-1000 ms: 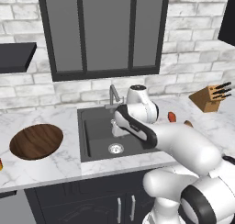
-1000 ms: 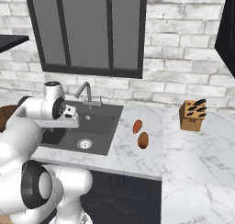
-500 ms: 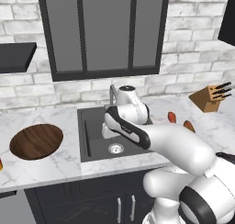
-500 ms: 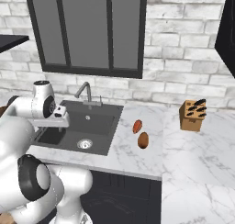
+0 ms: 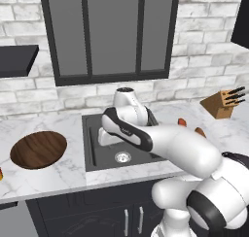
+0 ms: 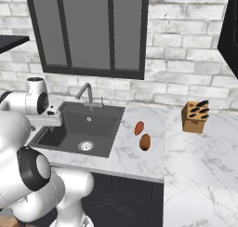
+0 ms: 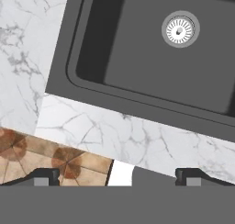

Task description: Remove the potato and sweet potato from the sink. Then move the bowl and cup from the counter to the sink for washing.

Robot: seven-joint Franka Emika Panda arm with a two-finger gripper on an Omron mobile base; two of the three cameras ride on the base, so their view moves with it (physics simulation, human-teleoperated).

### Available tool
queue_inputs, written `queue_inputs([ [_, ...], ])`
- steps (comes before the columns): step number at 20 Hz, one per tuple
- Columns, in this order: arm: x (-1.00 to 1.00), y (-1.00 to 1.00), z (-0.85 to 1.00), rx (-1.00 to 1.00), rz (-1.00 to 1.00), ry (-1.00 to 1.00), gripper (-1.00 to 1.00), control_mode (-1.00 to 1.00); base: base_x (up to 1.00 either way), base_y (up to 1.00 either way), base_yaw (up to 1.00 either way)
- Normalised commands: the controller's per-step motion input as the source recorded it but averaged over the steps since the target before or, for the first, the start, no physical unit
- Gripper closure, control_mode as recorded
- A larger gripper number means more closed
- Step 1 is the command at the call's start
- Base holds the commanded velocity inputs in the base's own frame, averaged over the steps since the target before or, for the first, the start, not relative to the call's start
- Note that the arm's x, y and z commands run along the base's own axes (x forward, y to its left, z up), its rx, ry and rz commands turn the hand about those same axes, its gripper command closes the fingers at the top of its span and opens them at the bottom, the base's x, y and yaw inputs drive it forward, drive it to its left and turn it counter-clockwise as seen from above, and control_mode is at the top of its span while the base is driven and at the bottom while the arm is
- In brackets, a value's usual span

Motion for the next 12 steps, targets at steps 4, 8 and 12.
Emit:
queue_inputs([
  [4, 0.00, 0.34, 0.11, 0.00, 0.04, 0.00, -1.00, -1.00, 0.00, 0.00, 0.00],
  [8, 0.00, 0.33, 0.07, 0.00, 0.00, -0.01, -1.00, -1.00, 0.00, 0.00, 0.00],
  [12, 0.00, 0.26, 0.01, 0.00, 0.00, -0.01, -1.00, -1.00, 0.00, 0.00, 0.00],
])
